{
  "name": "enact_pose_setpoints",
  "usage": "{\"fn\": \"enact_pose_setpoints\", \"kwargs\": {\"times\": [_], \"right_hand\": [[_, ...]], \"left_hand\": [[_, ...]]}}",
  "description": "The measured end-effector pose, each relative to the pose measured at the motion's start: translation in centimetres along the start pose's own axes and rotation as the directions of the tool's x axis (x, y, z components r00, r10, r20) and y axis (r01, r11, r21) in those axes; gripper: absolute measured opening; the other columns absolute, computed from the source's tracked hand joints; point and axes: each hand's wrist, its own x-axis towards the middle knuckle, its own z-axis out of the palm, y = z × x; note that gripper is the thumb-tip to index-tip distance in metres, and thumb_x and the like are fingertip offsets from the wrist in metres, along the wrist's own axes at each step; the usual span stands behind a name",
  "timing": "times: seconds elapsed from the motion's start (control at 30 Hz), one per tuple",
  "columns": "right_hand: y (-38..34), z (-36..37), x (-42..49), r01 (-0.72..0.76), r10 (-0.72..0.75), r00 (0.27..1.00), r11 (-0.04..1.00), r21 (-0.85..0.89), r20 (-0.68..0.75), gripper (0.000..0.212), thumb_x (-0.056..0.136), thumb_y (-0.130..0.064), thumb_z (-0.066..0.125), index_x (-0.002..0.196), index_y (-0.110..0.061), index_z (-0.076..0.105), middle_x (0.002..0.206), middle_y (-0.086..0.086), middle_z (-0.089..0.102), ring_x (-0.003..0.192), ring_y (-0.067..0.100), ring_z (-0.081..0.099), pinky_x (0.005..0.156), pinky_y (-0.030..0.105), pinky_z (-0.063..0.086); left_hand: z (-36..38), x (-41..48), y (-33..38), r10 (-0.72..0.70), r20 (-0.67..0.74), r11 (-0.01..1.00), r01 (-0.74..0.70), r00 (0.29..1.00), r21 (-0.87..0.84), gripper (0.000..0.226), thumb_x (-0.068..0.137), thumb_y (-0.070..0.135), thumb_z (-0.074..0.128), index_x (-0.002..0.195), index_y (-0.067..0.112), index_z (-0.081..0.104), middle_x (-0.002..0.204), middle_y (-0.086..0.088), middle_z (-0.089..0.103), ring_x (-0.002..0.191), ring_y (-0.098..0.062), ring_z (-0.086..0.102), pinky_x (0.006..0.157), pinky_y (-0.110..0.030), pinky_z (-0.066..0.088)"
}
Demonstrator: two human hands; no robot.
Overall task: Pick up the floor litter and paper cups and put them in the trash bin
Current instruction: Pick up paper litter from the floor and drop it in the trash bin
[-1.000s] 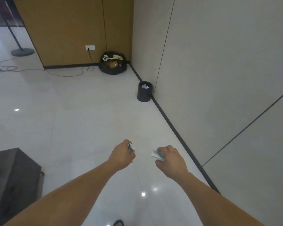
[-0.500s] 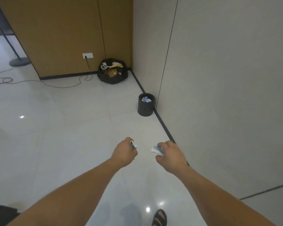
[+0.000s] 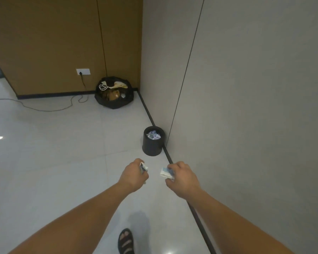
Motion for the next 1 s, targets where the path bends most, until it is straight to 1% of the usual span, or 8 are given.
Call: {"fn": "enact_pose_setpoints", "kwargs": {"times": [0.23, 0.37, 0.4, 0.47, 0.6, 0.77, 0.87, 1.0], "right_hand": [[1.4, -3.2, 14.6, -0.085, 0.084, 0.996, 0.996, -0.027, -0.035, 0.049, 0.086, -0.035, 0.056, 0.134, -0.025, 0.051, 0.129, 0.001, 0.048, 0.121, 0.022, 0.044, 0.095, 0.031, 0.044], [2.1, -3.7, 21.4, -0.068, 0.068, 0.998, 0.998, -0.016, 0.008, 0.047, 0.086, -0.036, 0.058, 0.131, -0.025, 0.053, 0.126, 0.003, 0.049, 0.118, 0.024, 0.046, 0.092, 0.030, 0.045], [2.3, -3.8, 23.4, -0.063, 0.063, 0.998, 0.998, -0.014, 0.014, 0.047, 0.086, -0.035, 0.058, 0.131, -0.025, 0.053, 0.126, 0.003, 0.050, 0.118, 0.024, 0.046, 0.092, 0.030, 0.044], [3.0, -3.9, 27.8, -0.050, 0.050, 0.999, 0.999, -0.004, 0.016, 0.048, 0.086, -0.036, 0.058, 0.132, -0.025, 0.052, 0.127, 0.003, 0.049, 0.120, 0.023, 0.045, 0.094, 0.029, 0.043], [5.0, -4.3, 36.7, -0.010, 0.010, 0.999, 1.000, 0.007, 0.044, 0.052, 0.087, -0.035, 0.057, 0.137, -0.024, 0.049, 0.132, 0.004, 0.047, 0.124, 0.024, 0.042, 0.099, 0.031, 0.042], [7.8, -5.2, 46.7, 0.012, -0.015, 0.995, 0.999, 0.033, 0.099, 0.053, 0.086, -0.033, 0.058, 0.138, -0.023, 0.047, 0.133, 0.005, 0.047, 0.125, 0.024, 0.041, 0.099, 0.031, 0.042], [9.4, -5.2, 51.5, 0.018, -0.021, 0.989, 1.000, 0.022, 0.146, 0.054, 0.087, -0.033, 0.059, 0.139, -0.023, 0.046, 0.133, 0.006, 0.047, 0.125, 0.025, 0.042, 0.100, 0.031, 0.041], [10.7, -3.6, 57.3, -0.002, -0.008, 0.976, 0.999, 0.045, 0.219, 0.055, 0.088, -0.036, 0.059, 0.140, -0.023, 0.046, 0.136, 0.005, 0.045, 0.126, 0.024, 0.042, 0.101, 0.027, 0.039]], "left_hand": [[-3.1, 15.5, 3.3, 0.052, 0.037, 0.999, -0.052, 0.998, 0.002, 0.031, 0.088, 0.020, 0.059, 0.117, 0.018, 0.050, 0.094, -0.001, 0.054, 0.071, -0.015, 0.055, 0.060, -0.022, 0.045], [-4.3, 22.3, 4.6, 0.043, 0.061, 0.999, -0.044, 0.997, 0.012, 0.030, 0.086, 0.016, 0.060, 0.115, 0.016, 0.052, 0.086, 0.002, 0.054, 0.060, -0.003, 0.053, 0.044, -0.010, 0.038], [-4.4, 24.1, 4.9, 0.036, 0.062, 0.999, -0.037, 0.997, 0.012, 0.030, 0.086, 0.015, 0.060, 0.115, 0.016, 0.052, 0.087, 0.002, 0.055, 0.059, -0.002, 0.053, 0.045, -0.010, 0.039], [-4.6, 28.0, 5.6, 0.021, 0.057, 1.000, -0.022, 0.998, 0.017, 0.031, 0.086, 0.015, 0.059, 0.116, 0.015, 0.052, 0.090, -0.002, 0.057, 0.065, -0.010, 0.057, 0.057, -0.019, 0.046], [-4.3, 35.8, 7.0, -0.033, 0.051, 0.997, 0.029, 0.998, 0.065, 0.035, 0.086, 0.015, 0.060, 0.119, 0.013, 0.052, 0.109, -0.011, 0.062, 0.095, -0.028, 0.060, 0.080, -0.033, 0.050], [-3.4, 45.3, 9.2, -0.079, 0.067, 0.993, 0.073, 0.995, 0.097, 0.034, 0.087, 0.018, 0.058, 0.119, 0.010, 0.051, 0.111, -0.014, 0.061, 0.099, -0.032, 0.059, 0.083, -0.037, 0.052], [-2.5, 50.3, 10.1, -0.096, 0.076, 0.992, 0.089, 0.992, 0.089, 0.036, 0.088, 0.020, 0.058, 0.121, 0.011, 0.050, 0.113, -0.013, 0.061, 0.100, -0.030, 0.059, 0.081, -0.034, 0.049], [-1.1, 56.6, 9.2, -0.155, 0.121, 0.984, 0.143, 0.980, 0.102, 0.040, 0.089, 0.021, 0.056, 0.127, 0.012, 0.048, 0.119, -0.012, 0.059, 0.107, -0.028, 0.057, 0.086, -0.032, 0.046]]}}
